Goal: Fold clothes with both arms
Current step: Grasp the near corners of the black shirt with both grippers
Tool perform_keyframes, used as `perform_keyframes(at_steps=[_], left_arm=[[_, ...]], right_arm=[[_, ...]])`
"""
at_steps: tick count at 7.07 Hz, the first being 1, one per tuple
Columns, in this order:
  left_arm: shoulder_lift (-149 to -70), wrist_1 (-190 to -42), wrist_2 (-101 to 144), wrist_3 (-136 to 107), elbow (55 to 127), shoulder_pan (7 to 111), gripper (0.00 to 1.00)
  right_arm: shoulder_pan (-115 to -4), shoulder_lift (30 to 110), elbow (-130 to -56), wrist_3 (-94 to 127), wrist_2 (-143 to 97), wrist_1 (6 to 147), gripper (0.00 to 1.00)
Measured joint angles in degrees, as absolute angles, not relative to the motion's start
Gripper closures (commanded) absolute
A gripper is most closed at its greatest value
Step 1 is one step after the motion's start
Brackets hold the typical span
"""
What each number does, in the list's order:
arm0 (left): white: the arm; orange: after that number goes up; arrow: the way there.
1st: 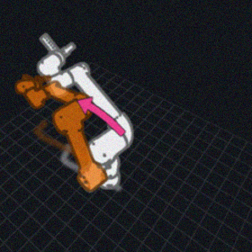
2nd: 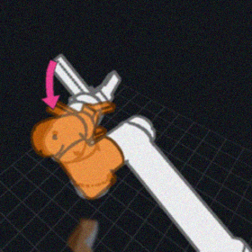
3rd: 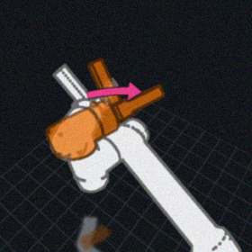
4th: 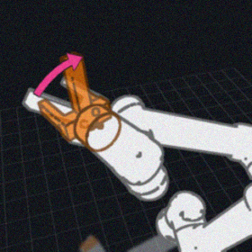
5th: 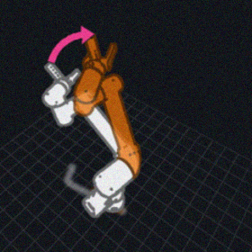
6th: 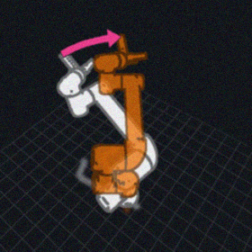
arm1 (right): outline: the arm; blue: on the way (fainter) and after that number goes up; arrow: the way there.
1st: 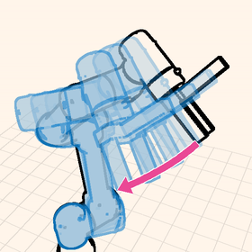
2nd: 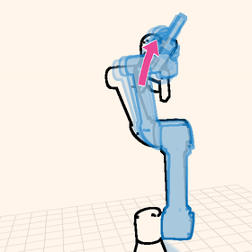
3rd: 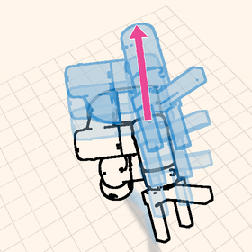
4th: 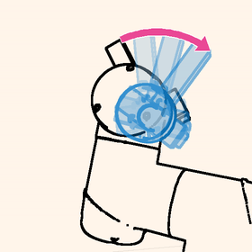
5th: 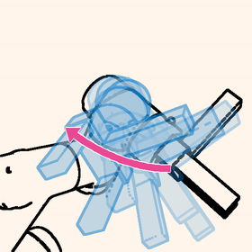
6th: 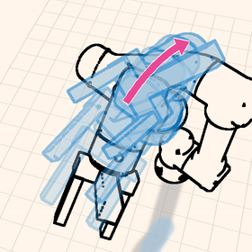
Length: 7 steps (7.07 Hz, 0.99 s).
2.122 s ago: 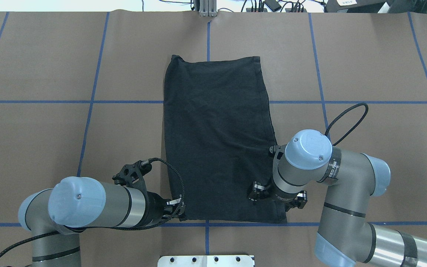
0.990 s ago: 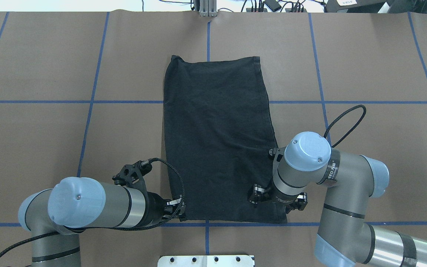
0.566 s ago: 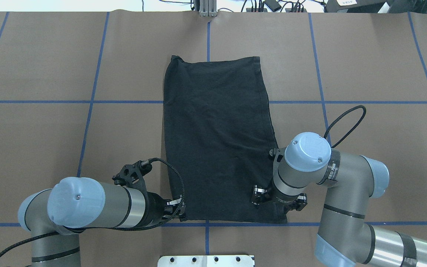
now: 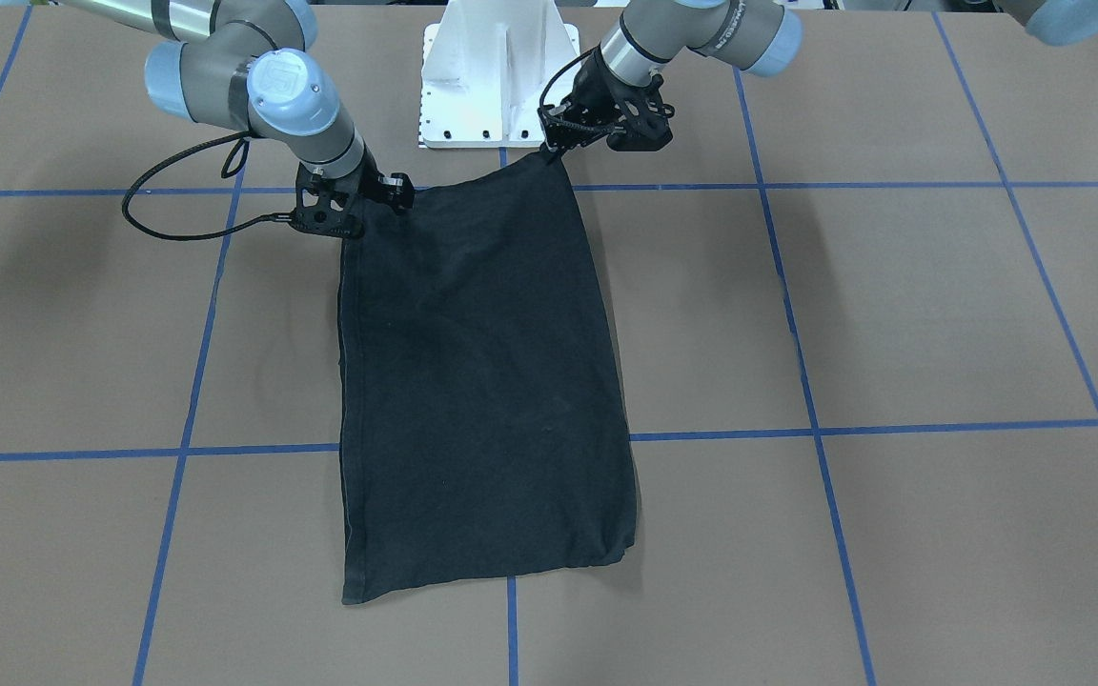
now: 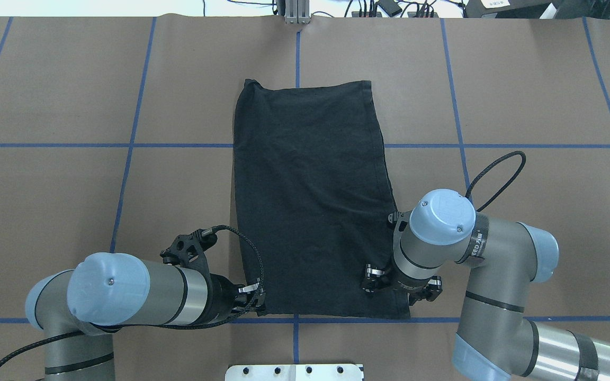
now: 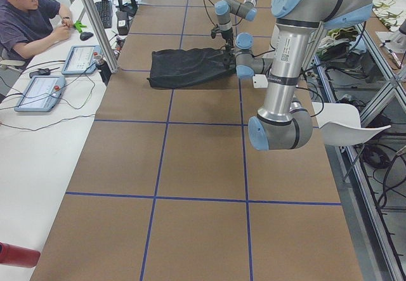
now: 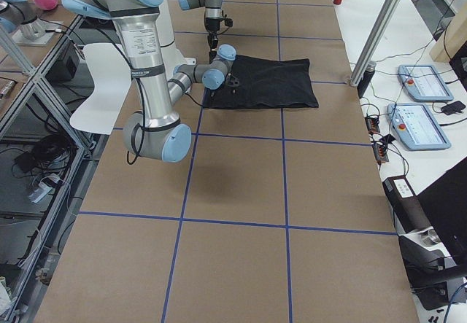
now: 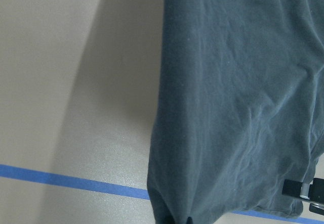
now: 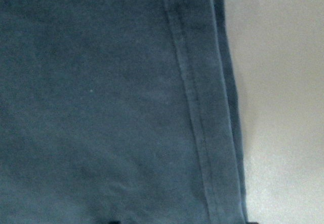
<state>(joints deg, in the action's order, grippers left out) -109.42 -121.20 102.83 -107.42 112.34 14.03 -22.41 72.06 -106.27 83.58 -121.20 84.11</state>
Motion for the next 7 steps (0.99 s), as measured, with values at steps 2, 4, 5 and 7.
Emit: perform_keyframes(at_steps=[2,4,5,7], left_arm=[[-109.42,-121.2,102.77,-107.48,112.49,14.03,1.0],[-109.42,-121.2,102.75,-107.49,112.53,14.05,1.0],[-109.42,-121.2,102.75,-107.49,112.54,14.02,1.0],[-109.42,-121.2,102.74,-107.49,112.56,13.98,1.0]], right_arm=[[-22.36,72.57,-106.36,83.6,-121.14,84.05,0.16],[-22.23,72.55,-106.47,83.84,-121.09,84.03,0.23],[-22.08,72.53,-106.48,84.07,-120.89,84.02,0.23],[-21.75,72.56,-106.4,84.23,-120.69,84.02,0.22]])
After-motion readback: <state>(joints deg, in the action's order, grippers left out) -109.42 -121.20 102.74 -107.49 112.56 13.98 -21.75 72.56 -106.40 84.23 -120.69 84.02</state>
